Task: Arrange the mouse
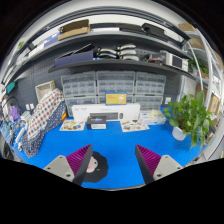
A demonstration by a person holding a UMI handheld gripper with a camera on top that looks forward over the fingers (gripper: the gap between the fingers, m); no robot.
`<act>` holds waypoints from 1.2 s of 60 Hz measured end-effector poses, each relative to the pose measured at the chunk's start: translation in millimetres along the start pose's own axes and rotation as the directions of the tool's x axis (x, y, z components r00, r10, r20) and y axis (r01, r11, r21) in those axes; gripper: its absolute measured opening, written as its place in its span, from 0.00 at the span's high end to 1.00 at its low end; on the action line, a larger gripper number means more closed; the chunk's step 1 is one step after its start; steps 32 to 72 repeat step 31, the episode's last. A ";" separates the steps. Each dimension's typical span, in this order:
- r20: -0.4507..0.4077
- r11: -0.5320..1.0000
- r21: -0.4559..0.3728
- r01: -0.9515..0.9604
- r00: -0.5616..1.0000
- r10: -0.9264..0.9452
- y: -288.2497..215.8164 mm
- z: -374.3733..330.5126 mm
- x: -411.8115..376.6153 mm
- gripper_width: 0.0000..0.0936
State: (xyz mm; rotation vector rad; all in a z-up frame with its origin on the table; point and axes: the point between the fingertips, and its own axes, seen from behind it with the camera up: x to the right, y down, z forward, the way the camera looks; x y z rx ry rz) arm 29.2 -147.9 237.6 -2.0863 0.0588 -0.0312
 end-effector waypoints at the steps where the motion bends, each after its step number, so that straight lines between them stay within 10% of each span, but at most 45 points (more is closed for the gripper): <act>1: -0.001 1.000 0.000 0.001 1.000 -0.001 -0.7 -3.4 5.2 0.07; 72: -0.002 1.000 0.009 -0.008 1.000 0.008 25.2 -62.3 84.6 0.08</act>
